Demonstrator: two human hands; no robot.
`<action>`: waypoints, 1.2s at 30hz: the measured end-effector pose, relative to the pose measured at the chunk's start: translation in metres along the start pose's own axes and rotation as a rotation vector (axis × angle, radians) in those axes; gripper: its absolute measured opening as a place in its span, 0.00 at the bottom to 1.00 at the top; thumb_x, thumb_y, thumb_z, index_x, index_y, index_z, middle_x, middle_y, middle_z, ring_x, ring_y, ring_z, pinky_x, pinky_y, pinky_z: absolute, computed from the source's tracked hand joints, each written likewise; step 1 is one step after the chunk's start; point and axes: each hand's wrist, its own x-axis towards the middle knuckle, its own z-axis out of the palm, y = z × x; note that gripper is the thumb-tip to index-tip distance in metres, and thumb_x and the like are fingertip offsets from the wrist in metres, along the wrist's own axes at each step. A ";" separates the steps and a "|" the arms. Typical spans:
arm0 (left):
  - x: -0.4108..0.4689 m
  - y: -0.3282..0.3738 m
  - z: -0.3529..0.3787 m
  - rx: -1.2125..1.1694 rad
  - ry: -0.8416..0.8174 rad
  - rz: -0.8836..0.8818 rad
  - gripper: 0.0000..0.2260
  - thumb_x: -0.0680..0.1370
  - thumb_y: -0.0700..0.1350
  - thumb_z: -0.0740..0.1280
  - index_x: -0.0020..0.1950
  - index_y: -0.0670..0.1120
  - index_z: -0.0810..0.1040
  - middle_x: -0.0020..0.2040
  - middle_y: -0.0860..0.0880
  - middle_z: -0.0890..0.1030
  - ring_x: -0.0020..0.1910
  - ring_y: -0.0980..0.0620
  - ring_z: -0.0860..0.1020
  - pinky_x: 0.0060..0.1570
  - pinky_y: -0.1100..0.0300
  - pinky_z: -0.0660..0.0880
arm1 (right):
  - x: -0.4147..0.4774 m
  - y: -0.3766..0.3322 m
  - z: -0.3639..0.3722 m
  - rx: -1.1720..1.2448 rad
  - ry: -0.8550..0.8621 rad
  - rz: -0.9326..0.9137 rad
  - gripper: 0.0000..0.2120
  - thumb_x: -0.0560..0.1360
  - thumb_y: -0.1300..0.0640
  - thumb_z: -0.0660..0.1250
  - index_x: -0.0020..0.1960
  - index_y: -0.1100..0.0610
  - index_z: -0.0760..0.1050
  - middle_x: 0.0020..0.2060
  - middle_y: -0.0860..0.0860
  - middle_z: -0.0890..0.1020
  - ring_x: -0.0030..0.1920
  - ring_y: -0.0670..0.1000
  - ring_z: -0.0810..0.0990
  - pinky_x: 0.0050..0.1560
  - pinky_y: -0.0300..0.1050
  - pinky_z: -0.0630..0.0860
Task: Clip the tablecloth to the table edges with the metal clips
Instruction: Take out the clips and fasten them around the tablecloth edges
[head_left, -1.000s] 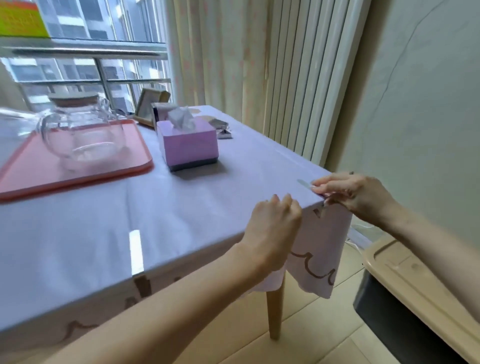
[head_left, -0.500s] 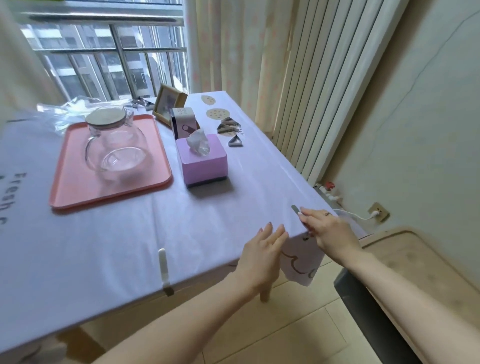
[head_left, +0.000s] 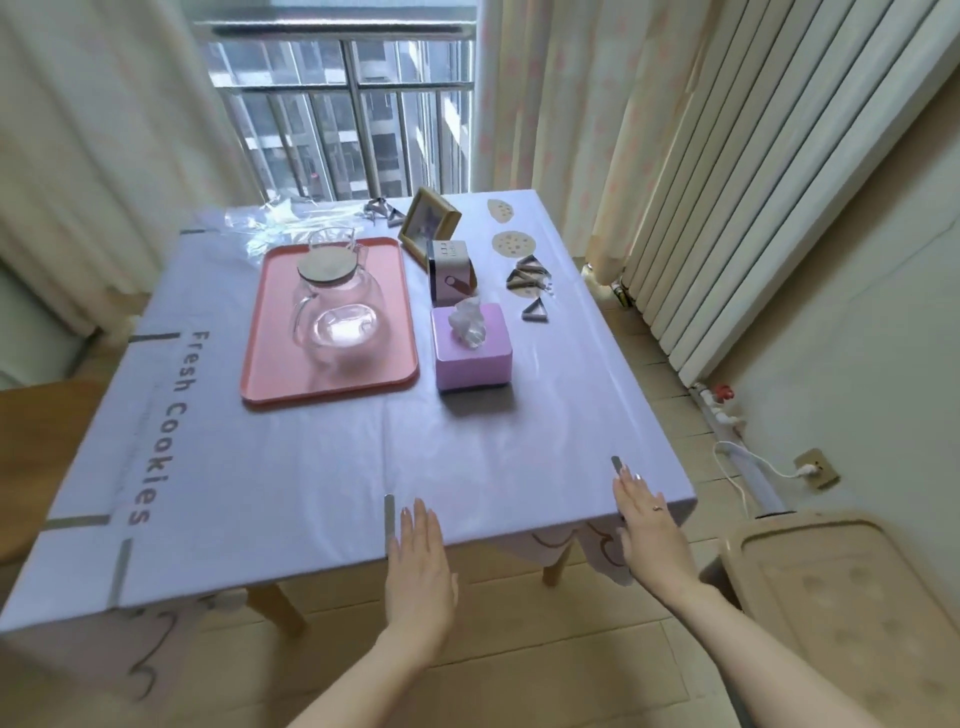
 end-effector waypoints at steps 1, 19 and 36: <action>-0.006 -0.003 -0.002 -0.007 -0.018 -0.015 0.33 0.81 0.50 0.54 0.75 0.37 0.38 0.75 0.39 0.37 0.75 0.41 0.39 0.74 0.50 0.42 | -0.001 -0.001 -0.002 0.003 -0.020 -0.001 0.32 0.78 0.62 0.59 0.77 0.59 0.48 0.76 0.52 0.47 0.77 0.52 0.47 0.74 0.47 0.42; 0.020 -0.087 -0.011 0.098 -0.027 0.185 0.48 0.48 0.42 0.83 0.65 0.42 0.68 0.63 0.46 0.78 0.58 0.45 0.79 0.45 0.50 0.80 | 0.009 -0.017 -0.036 -0.162 -0.242 0.027 0.33 0.77 0.56 0.59 0.76 0.59 0.45 0.77 0.55 0.45 0.77 0.53 0.49 0.73 0.48 0.55; 0.020 -0.084 0.001 0.111 0.054 0.281 0.23 0.69 0.37 0.55 0.64 0.38 0.68 0.61 0.42 0.79 0.57 0.42 0.79 0.45 0.47 0.80 | -0.001 -0.215 0.024 -0.207 -0.157 -0.511 0.43 0.39 0.53 0.79 0.55 0.56 0.82 0.58 0.51 0.81 0.54 0.51 0.82 0.45 0.51 0.81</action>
